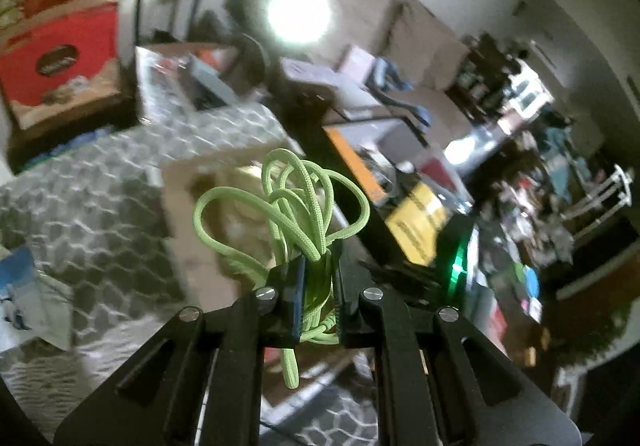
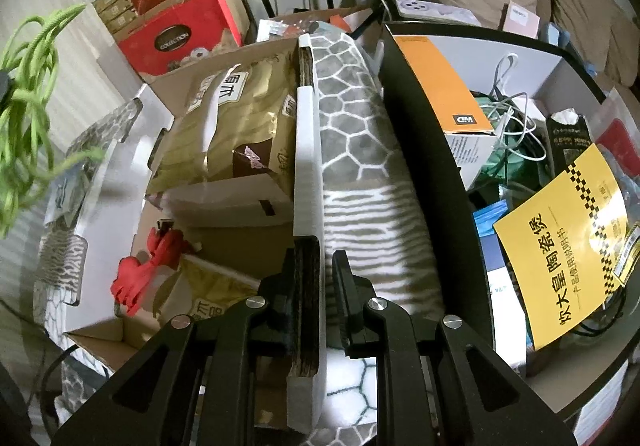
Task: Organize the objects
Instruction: 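Lift the green cable with the left tool and carry it over the box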
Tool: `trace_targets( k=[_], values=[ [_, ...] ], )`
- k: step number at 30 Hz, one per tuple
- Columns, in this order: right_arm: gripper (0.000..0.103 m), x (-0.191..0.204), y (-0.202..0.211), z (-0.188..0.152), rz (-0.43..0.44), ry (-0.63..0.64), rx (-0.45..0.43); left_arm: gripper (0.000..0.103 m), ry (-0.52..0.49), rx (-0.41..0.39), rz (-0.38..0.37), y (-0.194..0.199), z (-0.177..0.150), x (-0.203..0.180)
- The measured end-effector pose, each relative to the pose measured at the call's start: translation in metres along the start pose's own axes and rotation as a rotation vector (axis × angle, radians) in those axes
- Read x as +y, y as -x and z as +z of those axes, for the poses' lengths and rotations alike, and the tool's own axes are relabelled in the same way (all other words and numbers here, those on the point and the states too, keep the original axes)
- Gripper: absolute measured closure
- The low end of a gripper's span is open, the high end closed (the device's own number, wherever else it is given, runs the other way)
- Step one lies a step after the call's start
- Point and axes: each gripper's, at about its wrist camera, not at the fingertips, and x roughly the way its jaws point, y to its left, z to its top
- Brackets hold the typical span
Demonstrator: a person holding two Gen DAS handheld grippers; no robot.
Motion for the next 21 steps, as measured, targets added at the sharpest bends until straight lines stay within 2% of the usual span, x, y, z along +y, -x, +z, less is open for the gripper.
trace_targets(
  k=[7,13,17,21],
  values=[
    [0.086,-0.002,0.004,0.000,0.007,-0.005,-0.004,0.092,0.021,0.139,-0.078,-0.049,-0.014,-0.013],
    [0.086,-0.001,0.003,0.000,0.004,-0.003,-0.003,0.091,0.011,0.249,-0.001,-0.095,-0.032,0.002],
    [0.086,0.000,0.000,-0.002,0.008,-0.003,0.003,0.089,-0.063,0.267,0.029,-0.108,-0.040,-0.002],
    [0.086,0.000,-0.003,-0.003,0.008,-0.001,0.012,0.087,-0.192,0.315,0.046,-0.121,-0.048,-0.021]
  ],
)
